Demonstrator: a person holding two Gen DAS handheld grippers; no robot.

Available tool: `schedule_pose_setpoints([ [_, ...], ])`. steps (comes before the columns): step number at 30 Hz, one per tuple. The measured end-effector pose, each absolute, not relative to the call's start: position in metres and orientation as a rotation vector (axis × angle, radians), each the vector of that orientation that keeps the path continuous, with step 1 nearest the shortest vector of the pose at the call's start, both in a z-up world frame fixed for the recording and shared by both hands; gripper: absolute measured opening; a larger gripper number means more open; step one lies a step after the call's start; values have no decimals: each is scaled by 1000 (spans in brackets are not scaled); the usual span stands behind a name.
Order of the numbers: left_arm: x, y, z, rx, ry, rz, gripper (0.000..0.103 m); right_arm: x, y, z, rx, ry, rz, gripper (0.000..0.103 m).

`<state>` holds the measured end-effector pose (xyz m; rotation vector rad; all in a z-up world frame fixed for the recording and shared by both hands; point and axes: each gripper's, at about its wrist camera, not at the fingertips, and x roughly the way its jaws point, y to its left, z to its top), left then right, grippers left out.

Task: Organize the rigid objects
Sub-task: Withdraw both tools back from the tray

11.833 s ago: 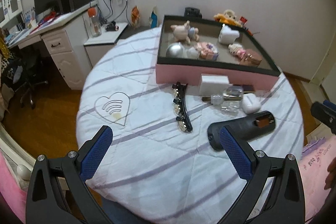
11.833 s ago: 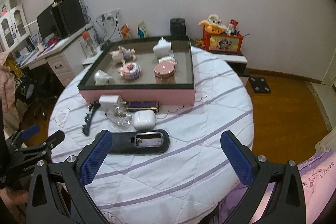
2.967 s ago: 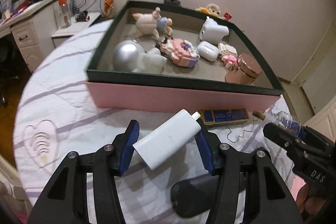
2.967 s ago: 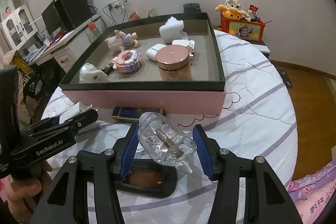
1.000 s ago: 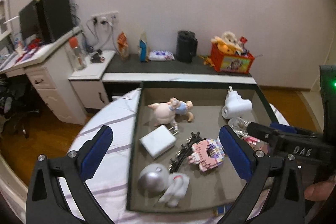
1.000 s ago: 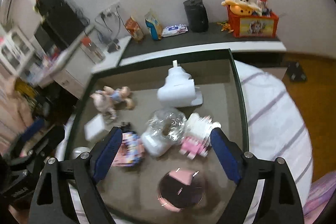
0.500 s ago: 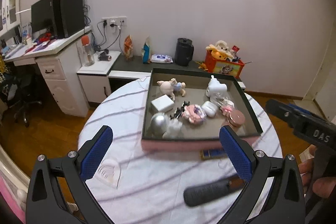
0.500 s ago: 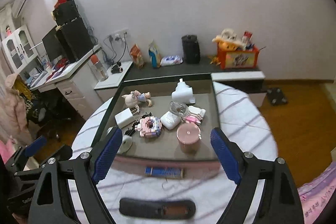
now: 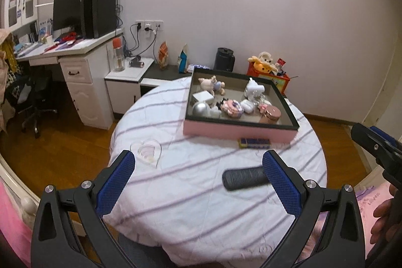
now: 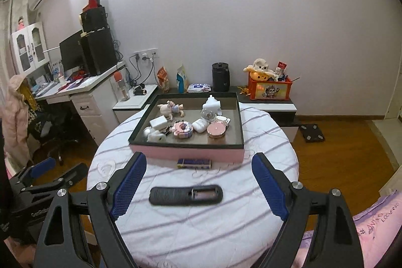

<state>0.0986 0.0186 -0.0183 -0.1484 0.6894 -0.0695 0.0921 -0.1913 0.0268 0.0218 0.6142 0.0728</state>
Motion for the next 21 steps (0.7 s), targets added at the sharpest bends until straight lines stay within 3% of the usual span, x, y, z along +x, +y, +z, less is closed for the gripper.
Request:
schedule_pose_setpoints([
  [21, 72, 10, -27, -126, 703, -103, 103, 56, -208, 8, 32, 657, 39, 87],
])
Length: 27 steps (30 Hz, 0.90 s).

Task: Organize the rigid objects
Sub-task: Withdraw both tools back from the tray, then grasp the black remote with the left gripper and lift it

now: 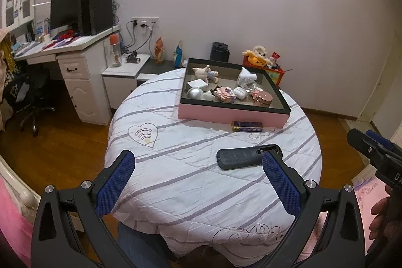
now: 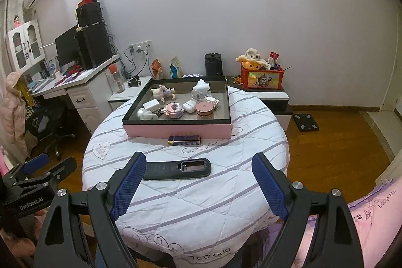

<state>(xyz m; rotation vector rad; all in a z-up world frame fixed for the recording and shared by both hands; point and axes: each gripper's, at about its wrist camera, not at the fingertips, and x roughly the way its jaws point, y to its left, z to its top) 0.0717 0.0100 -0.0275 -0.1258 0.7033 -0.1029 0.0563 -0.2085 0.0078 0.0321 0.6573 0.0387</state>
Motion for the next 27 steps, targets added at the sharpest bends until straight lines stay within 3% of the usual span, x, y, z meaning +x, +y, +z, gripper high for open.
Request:
schedule_pose_setpoints([
  [14, 128, -23, -76, -5, 767, -202, 103, 86, -224, -15, 54, 725, 7, 87],
  [19, 165, -50, -117, 151, 825, -291, 103, 101, -232, -26, 64, 757, -15, 87],
  [27, 192, -85, -137, 334, 817, -481, 103, 126, -241, -43, 72, 805, -51, 87],
])
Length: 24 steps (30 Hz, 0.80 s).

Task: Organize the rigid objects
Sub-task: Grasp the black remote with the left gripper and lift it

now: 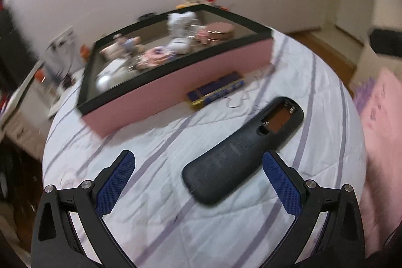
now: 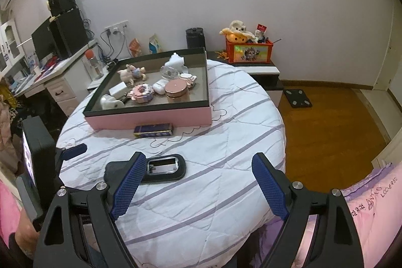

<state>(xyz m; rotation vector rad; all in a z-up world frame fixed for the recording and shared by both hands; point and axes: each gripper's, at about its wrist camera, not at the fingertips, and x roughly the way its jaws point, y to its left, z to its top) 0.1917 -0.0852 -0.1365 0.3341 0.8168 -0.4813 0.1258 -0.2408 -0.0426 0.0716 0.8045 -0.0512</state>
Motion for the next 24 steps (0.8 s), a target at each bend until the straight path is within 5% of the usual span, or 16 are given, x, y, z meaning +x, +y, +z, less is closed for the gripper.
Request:
schedule_pose_setpoints([
  [10, 218, -108, -164, 356, 926, -657, 102, 147, -240, -54, 58, 843, -61, 87],
  [12, 221, -108, -164, 316, 939, -671, 97, 149, -239, -56, 52, 848, -64, 87],
  [16, 207, -112, -158, 318, 902, -713, 66, 153, -241, -60, 55, 858, -69, 87],
  [24, 202, -109, -155, 262, 900, -708, 50, 156, -241, -63, 57, 867, -71, 87],
])
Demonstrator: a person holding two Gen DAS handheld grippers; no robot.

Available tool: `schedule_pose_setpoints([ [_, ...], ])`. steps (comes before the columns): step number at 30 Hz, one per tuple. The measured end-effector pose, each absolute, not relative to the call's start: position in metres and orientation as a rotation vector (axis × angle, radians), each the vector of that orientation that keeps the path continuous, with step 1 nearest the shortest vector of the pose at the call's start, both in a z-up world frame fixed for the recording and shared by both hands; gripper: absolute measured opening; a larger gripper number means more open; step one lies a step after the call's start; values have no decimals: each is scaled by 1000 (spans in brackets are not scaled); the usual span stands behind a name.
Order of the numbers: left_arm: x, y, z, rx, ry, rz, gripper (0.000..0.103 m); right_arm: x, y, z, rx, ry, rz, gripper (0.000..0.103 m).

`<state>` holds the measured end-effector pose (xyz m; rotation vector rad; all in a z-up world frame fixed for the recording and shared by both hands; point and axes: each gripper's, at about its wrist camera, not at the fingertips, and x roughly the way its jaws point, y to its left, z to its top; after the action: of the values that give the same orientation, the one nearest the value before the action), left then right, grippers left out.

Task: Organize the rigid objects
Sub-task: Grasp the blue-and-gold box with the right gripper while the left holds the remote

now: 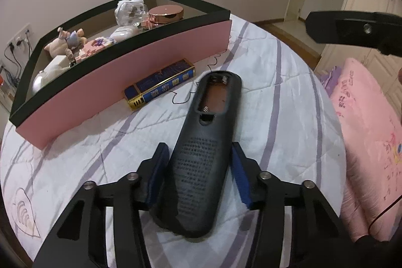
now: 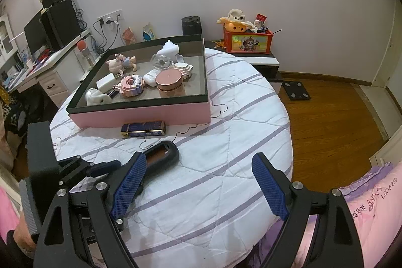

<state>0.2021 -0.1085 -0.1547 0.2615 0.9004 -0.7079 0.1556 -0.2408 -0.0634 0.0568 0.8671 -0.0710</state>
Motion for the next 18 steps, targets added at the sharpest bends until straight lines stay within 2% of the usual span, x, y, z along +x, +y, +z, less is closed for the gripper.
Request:
schedule_pose_setpoints([
  [9, 207, -121, -156, 266, 891, -675, 51, 156, -240, -68, 62, 880, -68, 87],
  [18, 202, -112, -156, 176, 901, -658, 45, 160, -243, -79, 69, 895, -74, 87],
])
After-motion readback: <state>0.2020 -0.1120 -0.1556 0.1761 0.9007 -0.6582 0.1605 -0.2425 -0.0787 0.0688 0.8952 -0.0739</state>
